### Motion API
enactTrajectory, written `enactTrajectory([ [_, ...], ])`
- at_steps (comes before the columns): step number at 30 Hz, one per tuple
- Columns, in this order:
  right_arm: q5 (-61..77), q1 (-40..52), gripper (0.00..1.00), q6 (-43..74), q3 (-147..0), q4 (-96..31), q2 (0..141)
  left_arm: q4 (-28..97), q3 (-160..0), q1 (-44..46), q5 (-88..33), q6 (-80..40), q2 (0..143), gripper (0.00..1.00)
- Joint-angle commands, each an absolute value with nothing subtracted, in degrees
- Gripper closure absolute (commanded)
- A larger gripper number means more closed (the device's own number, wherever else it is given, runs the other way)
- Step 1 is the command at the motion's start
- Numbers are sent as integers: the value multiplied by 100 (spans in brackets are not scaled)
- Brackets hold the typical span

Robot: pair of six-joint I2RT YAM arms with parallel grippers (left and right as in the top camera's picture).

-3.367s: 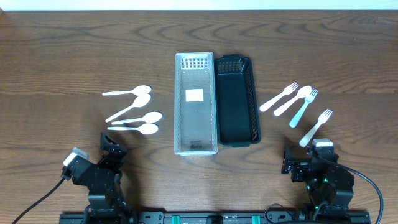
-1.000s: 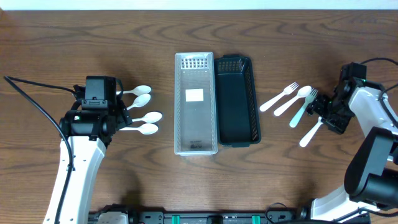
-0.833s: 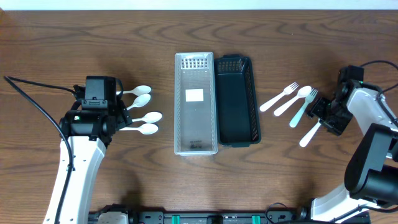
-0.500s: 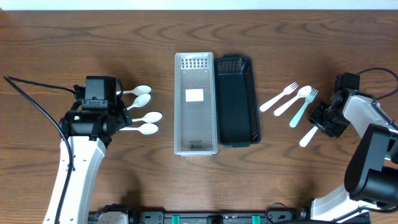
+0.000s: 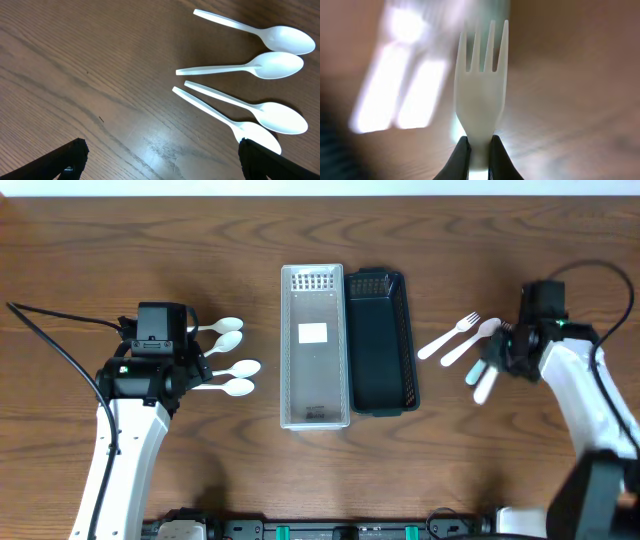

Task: Pack container
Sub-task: 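Carry the fork with the right gripper and drop it in the black tray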

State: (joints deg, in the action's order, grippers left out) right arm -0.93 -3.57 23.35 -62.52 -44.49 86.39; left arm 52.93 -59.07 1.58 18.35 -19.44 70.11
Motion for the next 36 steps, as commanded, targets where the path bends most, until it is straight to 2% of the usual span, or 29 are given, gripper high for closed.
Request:
enactTrajectory([
  [1, 268, 311, 99, 2112, -6772, -4399, 7957, 5308, -5992, 130, 1865, -1909, 7037, 2],
  [7, 755, 1579, 99, 2233, -6807, -3813, 7964, 5308, -5992, 130, 1865, -1909, 7037, 2],
  [12, 266, 2351, 99, 2550, -6803, -3651, 8683, 5308, -5992, 130, 1865, -1909, 7037, 2],
  [16, -84, 2628, 99, 2655, -6803, -3463, 9513, 5308, -5992, 130, 1865, -1909, 7037, 2],
  [17, -84, 2648, 88, 2652, -6807, -3413, 9657, 5308, -5992, 130, 1865, -1909, 7037, 2],
  [18, -36, 2655, 73, 2655, -6829, -3404, 9758, 5308, -5992, 130, 1865, -1909, 7037, 2],
  [19, 58, 2644, 63, 2650, -6864, -3424, 9780, 5308, -5992, 130, 1865, -1909, 7037, 2],
  [23, 137, 2475, 42, 2434, -7271, -3743, 9553, 5308, -5992, 130, 1865, -1909, 7037, 2],
  [25, -167, 2268, 36, 2370, -7485, -3940, 9312, 5308, -5992, 130, 1865, -1909, 7037, 2],
  [28, -775, 1900, 31, 2377, -7533, -4088, 9021, 5308, -5992, 130, 1865, -1909, 7037, 2],
  [30, -1070, 1533, 31, 2390, -7533, -4272, 8949, 5308, -5992, 130, 1865, -1909, 7037, 2],
  [36, -1177, 248, 40, 2703, -7358, -4847, 9290, 5308, -5992, 130, 1865, -1909, 7037, 2],
])
